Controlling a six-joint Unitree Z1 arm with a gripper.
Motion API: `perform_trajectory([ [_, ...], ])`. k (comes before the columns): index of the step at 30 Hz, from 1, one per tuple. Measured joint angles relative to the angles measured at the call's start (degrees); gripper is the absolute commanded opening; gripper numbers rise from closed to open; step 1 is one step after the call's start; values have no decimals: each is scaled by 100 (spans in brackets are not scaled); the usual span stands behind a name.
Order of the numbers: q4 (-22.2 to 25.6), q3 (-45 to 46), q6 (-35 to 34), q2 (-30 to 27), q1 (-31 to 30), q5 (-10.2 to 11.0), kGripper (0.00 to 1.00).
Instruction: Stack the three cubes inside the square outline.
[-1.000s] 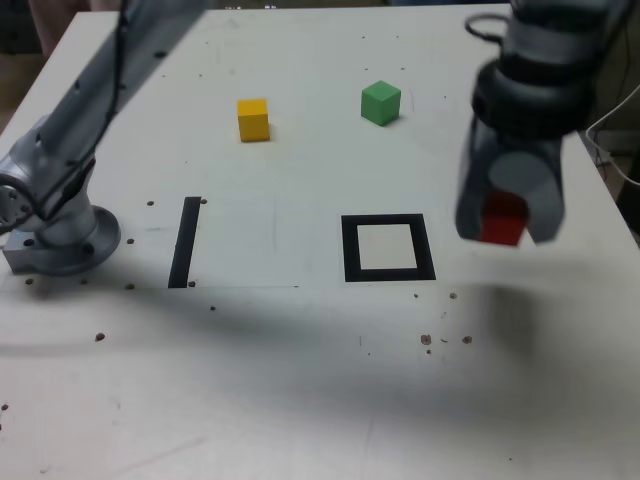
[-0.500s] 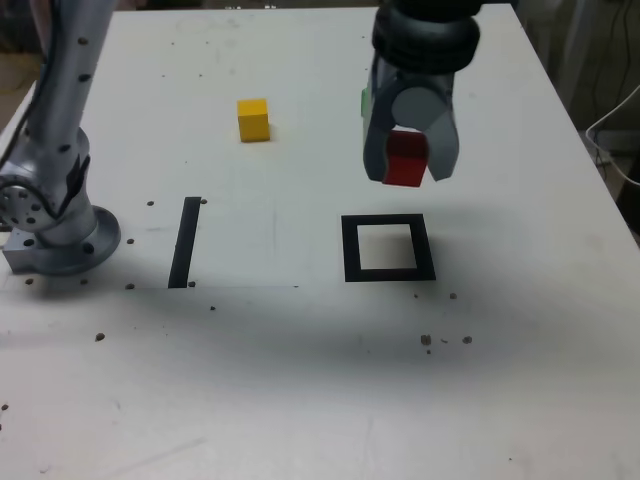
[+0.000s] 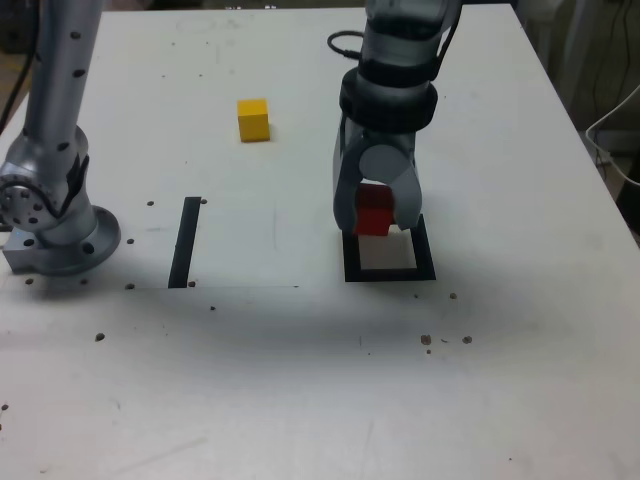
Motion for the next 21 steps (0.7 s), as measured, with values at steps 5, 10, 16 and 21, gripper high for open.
perform_trajectory([
  [5,-193,53,-1,0,-68,-17,26],
  [10,-531,286,-4,-5,-87,-46,26],
  [16,-893,564,-17,-54,-87,-102,26],
  [21,-1022,629,-18,-75,-87,-120,26],
])
